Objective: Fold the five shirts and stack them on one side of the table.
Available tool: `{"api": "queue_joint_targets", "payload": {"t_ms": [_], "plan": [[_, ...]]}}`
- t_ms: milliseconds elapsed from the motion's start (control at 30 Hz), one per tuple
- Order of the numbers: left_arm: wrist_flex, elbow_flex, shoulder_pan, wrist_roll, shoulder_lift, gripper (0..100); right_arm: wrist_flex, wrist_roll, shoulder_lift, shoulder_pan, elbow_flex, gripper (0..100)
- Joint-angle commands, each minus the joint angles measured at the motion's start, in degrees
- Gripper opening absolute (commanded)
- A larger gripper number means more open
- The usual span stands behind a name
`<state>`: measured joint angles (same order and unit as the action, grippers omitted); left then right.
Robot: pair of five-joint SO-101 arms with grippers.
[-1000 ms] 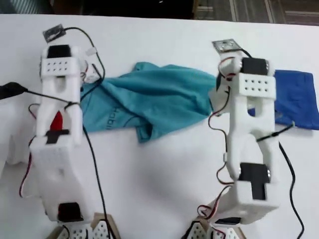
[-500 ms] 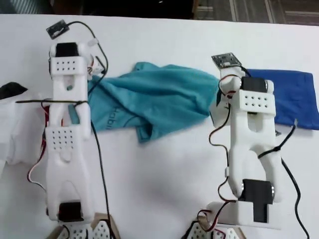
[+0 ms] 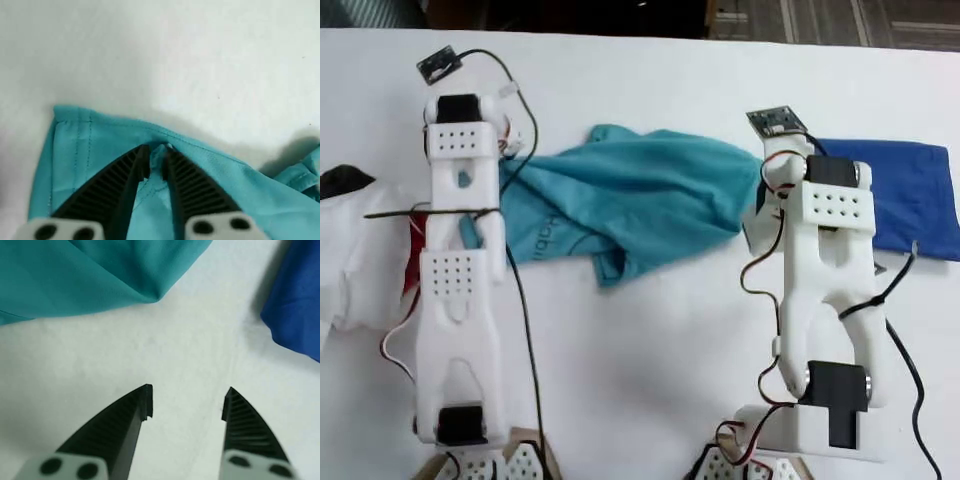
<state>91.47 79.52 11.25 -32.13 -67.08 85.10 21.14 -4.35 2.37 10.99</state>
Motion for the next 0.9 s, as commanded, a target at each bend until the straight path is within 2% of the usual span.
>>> {"api": "queue_joint_targets", "payload": {"t_ms": [0,200,267,467,600,767,867], "plan": [[1.23,3.12,-0.7,1.85,0.88,3,-0.75,0.18,-2.59,0.22,-0.18,22.2],[10.64,13.85,-0.79,1.93,3.34,3,-5.14,-0.09,-3.21,-2.33,1.14,22.2],[11.08,16.57,-0.18,2.64,5.36,3,-7.78,-0.18,-3.21,-4.35,3.25,22.2],[10.99,12.09,2.29,6.95,17.76,3,-19.47,-0.44,-3.21,-14.55,14.33,22.2],[10.9,7.69,3.96,12.04,24.53,3,-23.08,-5.01,-3.21,-23.16,15.03,22.4],[10.81,0.84,8.88,13.01,26.55,3,-24.75,-8.62,-3.12,-34.86,14.42,22.4],[10.81,-0.4,12.31,13.01,26.55,3,-27.91,-11.96,-2.51,-39.16,14.86,22.3]]}}
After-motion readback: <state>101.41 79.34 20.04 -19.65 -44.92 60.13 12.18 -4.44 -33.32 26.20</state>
